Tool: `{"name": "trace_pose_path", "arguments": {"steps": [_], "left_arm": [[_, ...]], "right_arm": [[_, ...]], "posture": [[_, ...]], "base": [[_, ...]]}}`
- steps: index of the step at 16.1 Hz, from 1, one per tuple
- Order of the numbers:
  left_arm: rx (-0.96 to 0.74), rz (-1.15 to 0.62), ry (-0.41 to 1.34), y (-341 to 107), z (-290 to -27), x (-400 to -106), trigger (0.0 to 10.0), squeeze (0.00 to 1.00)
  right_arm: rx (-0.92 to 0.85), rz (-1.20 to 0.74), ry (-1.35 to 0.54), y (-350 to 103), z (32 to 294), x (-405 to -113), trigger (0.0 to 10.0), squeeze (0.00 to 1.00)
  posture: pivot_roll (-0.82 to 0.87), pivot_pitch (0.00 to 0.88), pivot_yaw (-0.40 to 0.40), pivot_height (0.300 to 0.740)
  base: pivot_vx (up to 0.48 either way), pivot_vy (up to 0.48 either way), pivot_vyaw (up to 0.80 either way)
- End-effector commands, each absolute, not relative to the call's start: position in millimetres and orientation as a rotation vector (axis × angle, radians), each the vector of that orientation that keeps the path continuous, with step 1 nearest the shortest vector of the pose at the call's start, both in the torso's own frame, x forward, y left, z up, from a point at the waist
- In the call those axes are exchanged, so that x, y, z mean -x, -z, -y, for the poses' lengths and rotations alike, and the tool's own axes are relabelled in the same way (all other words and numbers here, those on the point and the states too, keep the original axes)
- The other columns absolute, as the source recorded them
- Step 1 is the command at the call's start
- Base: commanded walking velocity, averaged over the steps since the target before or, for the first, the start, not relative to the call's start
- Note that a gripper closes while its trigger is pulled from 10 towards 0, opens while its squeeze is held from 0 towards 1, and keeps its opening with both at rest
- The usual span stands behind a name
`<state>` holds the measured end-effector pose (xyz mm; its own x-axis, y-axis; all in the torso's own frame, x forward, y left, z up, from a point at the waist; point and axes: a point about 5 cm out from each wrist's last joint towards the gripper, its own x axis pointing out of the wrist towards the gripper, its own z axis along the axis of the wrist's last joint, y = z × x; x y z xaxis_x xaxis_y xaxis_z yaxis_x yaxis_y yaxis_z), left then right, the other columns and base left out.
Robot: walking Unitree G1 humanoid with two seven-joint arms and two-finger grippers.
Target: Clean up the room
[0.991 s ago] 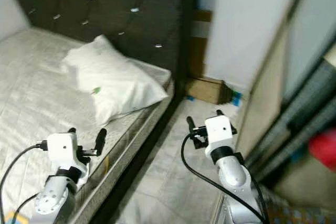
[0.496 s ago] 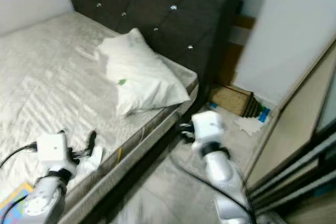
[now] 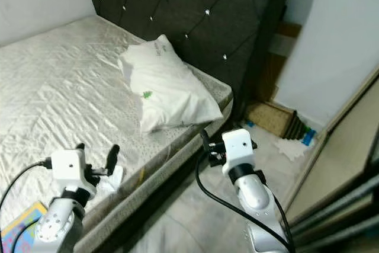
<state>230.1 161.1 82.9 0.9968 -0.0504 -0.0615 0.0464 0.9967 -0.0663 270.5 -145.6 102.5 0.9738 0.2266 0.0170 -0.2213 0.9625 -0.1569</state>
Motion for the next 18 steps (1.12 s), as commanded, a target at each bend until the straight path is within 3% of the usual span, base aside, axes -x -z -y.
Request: {"name": "trace_pose_path", "arguments": {"steps": [1, 7, 14, 18], "left_arm": [[0.065, -0.055, 0.064, -84.8, -160.9, -229.9, 10.0, 0.00], [0.066, -0.056, 0.063, -84.1, -160.8, -231.0, 10.0, 0.00], [0.087, -0.059, -0.054, -81.7, -165.5, -240.3, 10.0, 0.00], [0.056, -0.054, -0.014, -80.0, -175.9, -230.0, 10.0, 0.00]], "right_arm": [[0.160, 0.050, -0.234, -105.0, 144.0, -271.5, 10.0, 0.00], [0.168, 0.058, -0.240, -105.3, 143.6, -274.0, 10.0, 0.00], [0.183, 0.049, -0.176, -105.6, 149.5, -278.4, 10.0, 0.00], [0.187, 0.121, -0.130, -116.2, 153.2, -275.7, 10.0, 0.00]], "posture": [[0.01, 0.074, -0.032, 0.740], [0.02, 0.064, -0.033, 0.740], [0.03, 0.040, -0.020, 0.740], [0.02, 0.012, -0.010, 0.740]], "base": [[0.345, 0.000, 0.00], [0.356, 0.000, 0.67], [0.046, 0.000, 0.00], [0.000, 0.000, 0.00]]}}
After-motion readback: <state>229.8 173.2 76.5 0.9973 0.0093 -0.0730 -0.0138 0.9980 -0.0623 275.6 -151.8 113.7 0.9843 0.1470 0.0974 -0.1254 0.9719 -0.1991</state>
